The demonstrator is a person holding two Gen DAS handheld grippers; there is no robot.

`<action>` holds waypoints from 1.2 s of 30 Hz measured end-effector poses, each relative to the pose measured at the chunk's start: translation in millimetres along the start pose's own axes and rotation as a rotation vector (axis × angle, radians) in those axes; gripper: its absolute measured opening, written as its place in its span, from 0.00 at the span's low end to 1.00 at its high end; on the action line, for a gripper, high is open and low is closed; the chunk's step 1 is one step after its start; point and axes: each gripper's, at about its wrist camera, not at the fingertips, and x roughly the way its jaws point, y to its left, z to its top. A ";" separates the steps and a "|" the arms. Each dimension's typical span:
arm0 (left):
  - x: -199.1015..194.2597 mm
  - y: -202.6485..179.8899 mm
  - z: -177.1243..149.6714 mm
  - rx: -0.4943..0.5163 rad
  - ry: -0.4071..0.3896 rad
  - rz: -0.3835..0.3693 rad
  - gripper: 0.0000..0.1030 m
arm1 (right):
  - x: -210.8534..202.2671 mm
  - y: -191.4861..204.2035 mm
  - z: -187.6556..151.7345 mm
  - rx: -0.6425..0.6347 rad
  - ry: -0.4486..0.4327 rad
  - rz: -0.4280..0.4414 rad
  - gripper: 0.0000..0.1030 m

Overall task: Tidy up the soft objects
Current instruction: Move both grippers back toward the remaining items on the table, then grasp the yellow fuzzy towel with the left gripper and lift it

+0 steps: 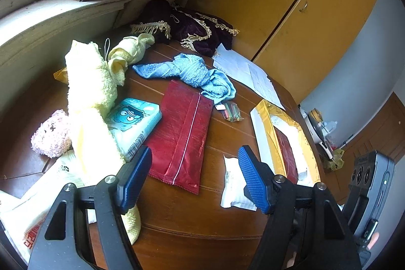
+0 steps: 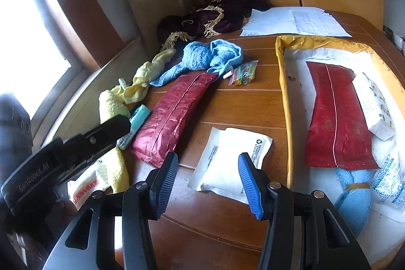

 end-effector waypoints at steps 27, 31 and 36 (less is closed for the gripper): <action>-41.2 52.0 20.2 -0.011 -0.115 0.080 0.68 | 46.0 46.9 -6.6 -0.172 0.100 -0.348 0.48; -49.2 73.7 24.5 -0.064 -0.106 0.112 0.68 | 33.9 43.9 -5.4 -0.132 0.051 -0.374 0.38; -19.8 86.6 36.5 -0.136 -0.037 0.179 0.68 | 43.6 42.6 -3.4 -0.126 0.078 -0.410 0.42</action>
